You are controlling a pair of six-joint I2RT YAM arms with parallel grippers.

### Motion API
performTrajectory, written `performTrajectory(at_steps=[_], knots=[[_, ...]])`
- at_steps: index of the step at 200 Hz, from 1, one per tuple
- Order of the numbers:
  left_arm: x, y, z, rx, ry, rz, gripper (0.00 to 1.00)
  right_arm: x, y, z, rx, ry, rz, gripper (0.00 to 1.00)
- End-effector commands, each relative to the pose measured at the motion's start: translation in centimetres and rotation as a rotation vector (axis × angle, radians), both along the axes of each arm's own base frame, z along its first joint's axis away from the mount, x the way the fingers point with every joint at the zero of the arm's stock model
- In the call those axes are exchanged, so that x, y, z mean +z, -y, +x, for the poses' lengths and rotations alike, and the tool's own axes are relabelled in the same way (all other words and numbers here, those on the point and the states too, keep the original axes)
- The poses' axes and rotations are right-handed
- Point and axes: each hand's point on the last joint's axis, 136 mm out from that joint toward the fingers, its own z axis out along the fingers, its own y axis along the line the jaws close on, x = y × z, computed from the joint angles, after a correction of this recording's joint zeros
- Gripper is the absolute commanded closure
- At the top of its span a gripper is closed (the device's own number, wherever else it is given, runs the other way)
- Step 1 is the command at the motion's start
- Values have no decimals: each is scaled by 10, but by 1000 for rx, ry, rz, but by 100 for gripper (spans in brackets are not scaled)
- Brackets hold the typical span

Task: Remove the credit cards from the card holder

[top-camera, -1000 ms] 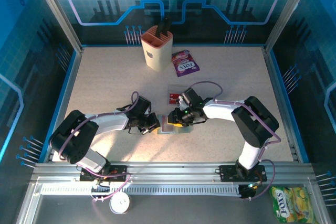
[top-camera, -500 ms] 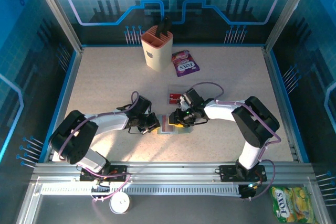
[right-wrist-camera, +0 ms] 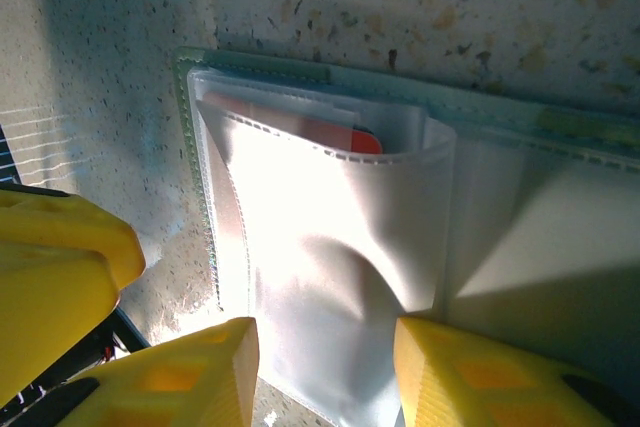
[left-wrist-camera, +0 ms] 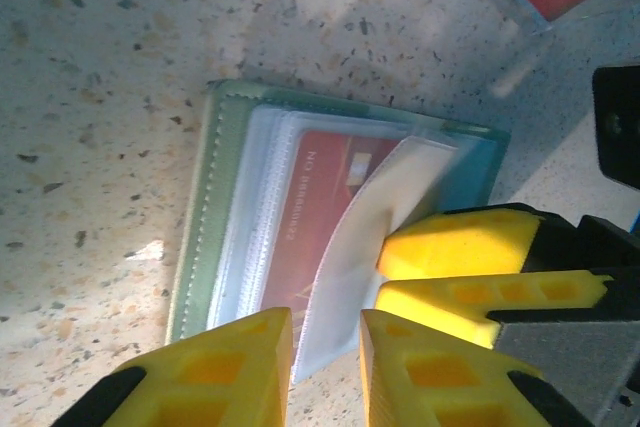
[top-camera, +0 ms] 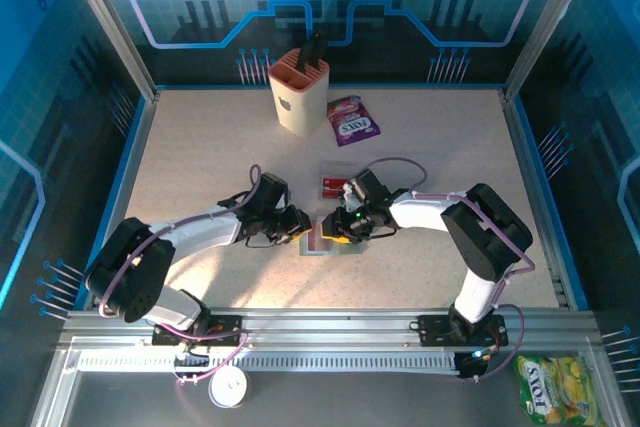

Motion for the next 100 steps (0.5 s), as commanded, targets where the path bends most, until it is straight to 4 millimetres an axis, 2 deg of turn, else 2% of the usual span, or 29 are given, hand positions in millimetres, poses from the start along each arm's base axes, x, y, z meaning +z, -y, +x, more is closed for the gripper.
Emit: performTrajectory(at_steps=[1,37,100], knots=[[4,11,8,-11,-6,-50,75,-14,9,-7,-9,-48,-29,58],[-1,21,10,-30,-24,-90,75,-15,10,-8,-14,-47,-30,58],[-9,25,12,-35,-48,-97,76,-16,9,-8,-18,-55,-20,58]])
